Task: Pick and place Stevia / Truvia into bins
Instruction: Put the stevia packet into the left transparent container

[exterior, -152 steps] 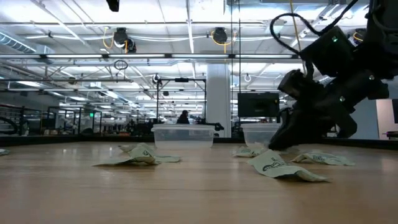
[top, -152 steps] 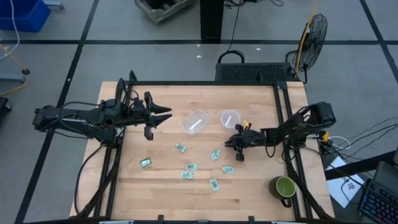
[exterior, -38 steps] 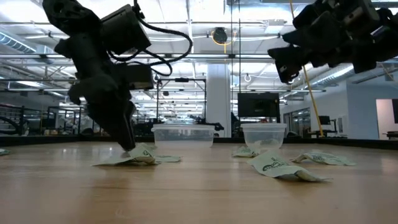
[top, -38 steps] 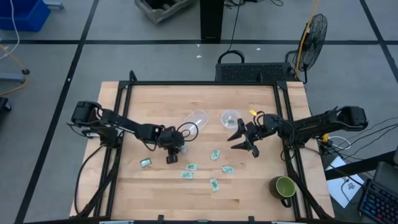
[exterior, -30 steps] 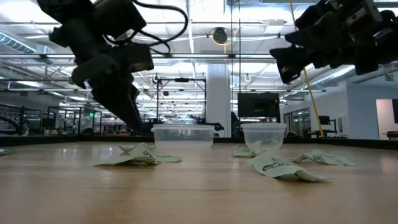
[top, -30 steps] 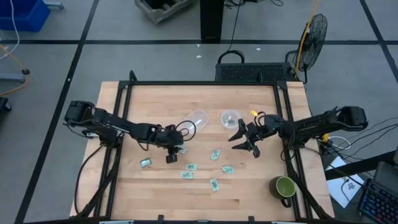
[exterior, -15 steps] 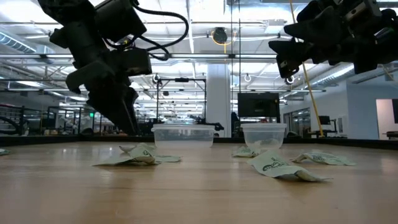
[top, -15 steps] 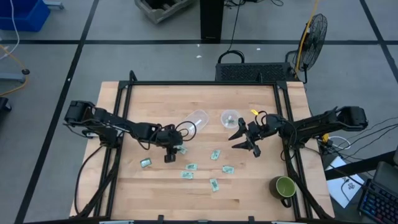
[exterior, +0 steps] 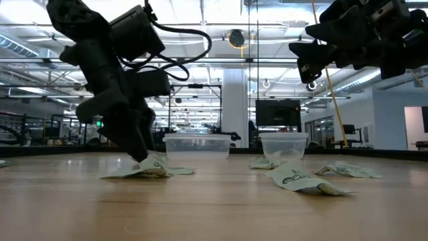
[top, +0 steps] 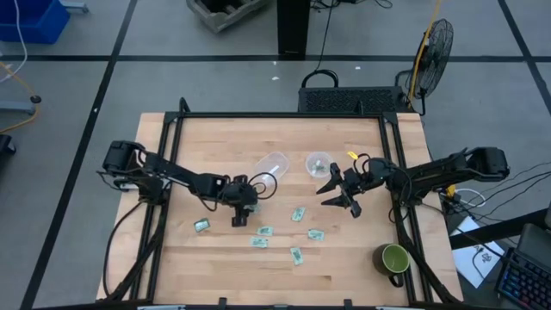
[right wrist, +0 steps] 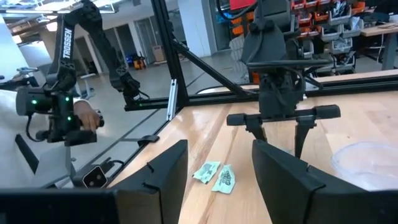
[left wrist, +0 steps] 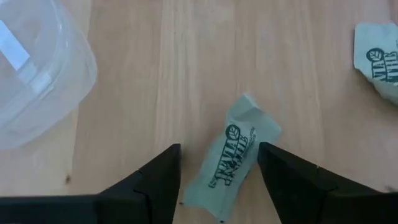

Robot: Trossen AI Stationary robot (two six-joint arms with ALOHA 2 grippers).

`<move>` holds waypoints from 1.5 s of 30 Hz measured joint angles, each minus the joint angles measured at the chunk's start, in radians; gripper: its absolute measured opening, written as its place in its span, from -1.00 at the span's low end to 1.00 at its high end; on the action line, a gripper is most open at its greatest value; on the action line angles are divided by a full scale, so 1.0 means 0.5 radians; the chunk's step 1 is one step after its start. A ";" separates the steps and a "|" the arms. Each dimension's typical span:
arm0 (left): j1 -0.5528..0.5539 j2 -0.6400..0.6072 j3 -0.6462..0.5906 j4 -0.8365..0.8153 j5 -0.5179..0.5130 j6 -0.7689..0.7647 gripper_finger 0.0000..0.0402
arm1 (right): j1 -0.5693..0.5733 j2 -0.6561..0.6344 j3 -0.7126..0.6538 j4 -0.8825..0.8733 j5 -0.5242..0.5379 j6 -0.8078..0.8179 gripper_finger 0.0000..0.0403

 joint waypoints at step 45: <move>-0.053 -0.191 -0.010 -0.069 -0.095 -0.107 0.28 | 0.000 0.000 0.001 0.019 0.001 -0.019 -0.14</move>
